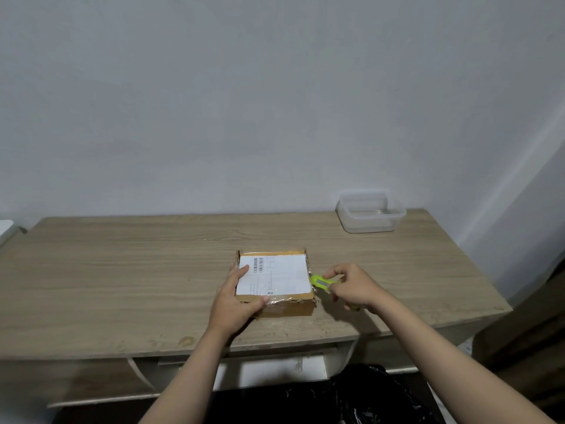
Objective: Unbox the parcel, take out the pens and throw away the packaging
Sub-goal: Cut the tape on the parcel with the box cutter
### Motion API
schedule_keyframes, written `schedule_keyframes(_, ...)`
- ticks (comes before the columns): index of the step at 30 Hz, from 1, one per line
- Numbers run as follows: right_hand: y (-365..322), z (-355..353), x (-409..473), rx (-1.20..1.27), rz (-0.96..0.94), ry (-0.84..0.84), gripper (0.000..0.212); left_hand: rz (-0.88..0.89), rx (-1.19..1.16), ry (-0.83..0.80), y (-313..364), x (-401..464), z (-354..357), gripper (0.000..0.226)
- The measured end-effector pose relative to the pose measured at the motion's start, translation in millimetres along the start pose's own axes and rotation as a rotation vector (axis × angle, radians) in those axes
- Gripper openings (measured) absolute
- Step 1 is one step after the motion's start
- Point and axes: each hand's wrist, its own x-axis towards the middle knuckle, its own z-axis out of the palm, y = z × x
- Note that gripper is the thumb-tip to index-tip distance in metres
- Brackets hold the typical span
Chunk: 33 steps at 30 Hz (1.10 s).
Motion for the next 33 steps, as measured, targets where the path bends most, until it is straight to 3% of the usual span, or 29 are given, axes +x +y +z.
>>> schedule_keyframes(16, -3, -21, -17, -0.069, 0.046, -0.152, 0.028, -0.031, 0.014, -0.020, 11, -4, -2, 0.088)
schedule_keyframes(27, 15, -15, -40, -0.037, -0.066, 0.154, 0.026, -0.043, 0.065, 0.069, 15, -23, 13, 0.090)
schedule_keyframes(33, 33, -2, -44, 0.108, -0.093, 0.238, 0.027, -0.075, 0.143, -0.035, 15, -28, 5, 0.078)
